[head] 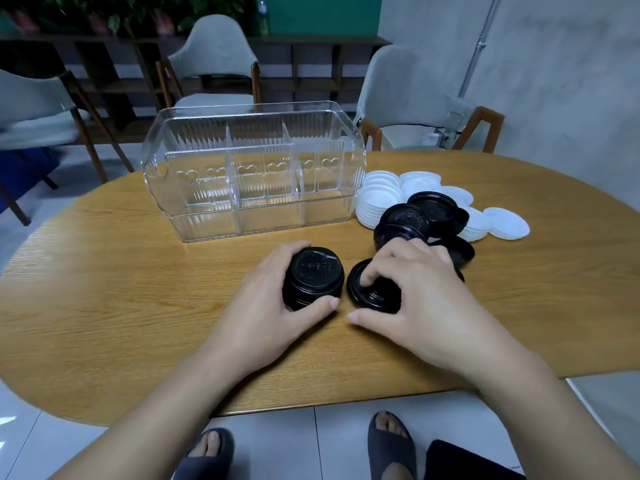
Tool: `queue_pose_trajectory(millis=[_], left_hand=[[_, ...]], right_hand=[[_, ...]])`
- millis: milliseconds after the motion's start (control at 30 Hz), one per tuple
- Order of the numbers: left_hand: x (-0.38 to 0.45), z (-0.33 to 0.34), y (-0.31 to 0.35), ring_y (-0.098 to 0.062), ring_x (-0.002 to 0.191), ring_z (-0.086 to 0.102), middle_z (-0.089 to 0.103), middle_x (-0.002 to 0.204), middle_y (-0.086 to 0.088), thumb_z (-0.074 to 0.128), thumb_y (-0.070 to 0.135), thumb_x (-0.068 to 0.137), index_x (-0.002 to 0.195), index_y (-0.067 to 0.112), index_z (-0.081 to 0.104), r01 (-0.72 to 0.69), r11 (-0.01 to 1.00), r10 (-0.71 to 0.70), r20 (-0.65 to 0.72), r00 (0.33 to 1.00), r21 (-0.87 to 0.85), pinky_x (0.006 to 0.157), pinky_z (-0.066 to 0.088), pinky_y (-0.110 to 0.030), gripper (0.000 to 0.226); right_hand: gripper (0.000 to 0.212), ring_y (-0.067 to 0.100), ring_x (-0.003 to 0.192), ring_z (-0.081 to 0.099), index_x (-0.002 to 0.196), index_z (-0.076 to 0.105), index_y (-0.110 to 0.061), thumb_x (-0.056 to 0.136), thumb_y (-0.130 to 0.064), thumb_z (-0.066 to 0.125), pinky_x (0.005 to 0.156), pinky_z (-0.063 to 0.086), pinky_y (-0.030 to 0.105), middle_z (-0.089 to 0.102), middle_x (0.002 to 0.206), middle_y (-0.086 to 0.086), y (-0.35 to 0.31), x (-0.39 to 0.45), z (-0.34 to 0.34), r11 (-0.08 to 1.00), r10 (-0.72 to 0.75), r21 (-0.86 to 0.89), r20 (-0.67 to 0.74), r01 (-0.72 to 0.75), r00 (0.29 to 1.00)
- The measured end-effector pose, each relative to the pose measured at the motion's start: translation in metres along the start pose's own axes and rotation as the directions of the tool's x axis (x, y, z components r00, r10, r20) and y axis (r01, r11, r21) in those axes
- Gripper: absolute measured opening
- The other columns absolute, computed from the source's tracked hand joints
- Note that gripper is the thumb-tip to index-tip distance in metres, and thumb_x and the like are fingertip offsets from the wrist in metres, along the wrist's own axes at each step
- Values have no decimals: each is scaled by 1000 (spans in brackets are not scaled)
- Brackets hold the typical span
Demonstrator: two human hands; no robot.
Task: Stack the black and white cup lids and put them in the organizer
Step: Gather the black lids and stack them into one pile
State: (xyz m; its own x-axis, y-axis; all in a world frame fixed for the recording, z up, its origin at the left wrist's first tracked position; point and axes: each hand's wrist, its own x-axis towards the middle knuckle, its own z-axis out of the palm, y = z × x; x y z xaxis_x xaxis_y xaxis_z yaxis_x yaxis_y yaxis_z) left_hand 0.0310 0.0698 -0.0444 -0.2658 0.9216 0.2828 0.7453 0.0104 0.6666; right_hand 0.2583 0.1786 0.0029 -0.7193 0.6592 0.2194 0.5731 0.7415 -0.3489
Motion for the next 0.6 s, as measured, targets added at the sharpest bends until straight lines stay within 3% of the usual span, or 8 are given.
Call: queue_pose_trajectory(millis=[167,300,433,533,600], left_hand=[[-4,-3,1,4,136,56,60,148,26,82,69,88,158,39,48,12,1000,-12,-10,1000,2,113,44,-20,84],[-6,-6,-1,5,134,55,60,145,26,83,68,87,157,40,49,31,999,-31,-24,999,10,109,39,-9,83],[-7,-9,-1,2,136,57,61,147,25,83,70,87,158,39,49,34,999,-34,-30,999,28,114,46,-24,84],[-7,-13,-3,2,133,58,61,146,25,83,69,86,157,39,49,56,998,-53,-59,997,42,109,45,-19,85],[-7,-15,-5,2,133,58,62,145,24,84,69,86,158,38,49,67,997,-64,-69,996,43,108,45,-18,86]], right_hand=[[51,10,119,41,123,71,-41,82,-70,82,113,24,33,54,119,-21,3,0,2,992,9,-129,83,1,997],[41,11,122,43,131,71,-41,94,-54,80,112,23,30,59,125,-22,9,2,0,989,4,-147,105,11,994],[28,-2,100,25,127,80,-32,99,-36,80,105,21,26,67,126,-15,10,7,7,997,-47,-64,34,49,998],[14,15,110,53,112,85,-28,98,-27,82,106,30,31,71,118,-14,9,16,17,994,-58,-94,-29,55,998],[9,22,110,61,106,83,-25,96,-25,83,106,37,33,73,115,-11,7,23,25,992,-55,-121,-65,47,996]])
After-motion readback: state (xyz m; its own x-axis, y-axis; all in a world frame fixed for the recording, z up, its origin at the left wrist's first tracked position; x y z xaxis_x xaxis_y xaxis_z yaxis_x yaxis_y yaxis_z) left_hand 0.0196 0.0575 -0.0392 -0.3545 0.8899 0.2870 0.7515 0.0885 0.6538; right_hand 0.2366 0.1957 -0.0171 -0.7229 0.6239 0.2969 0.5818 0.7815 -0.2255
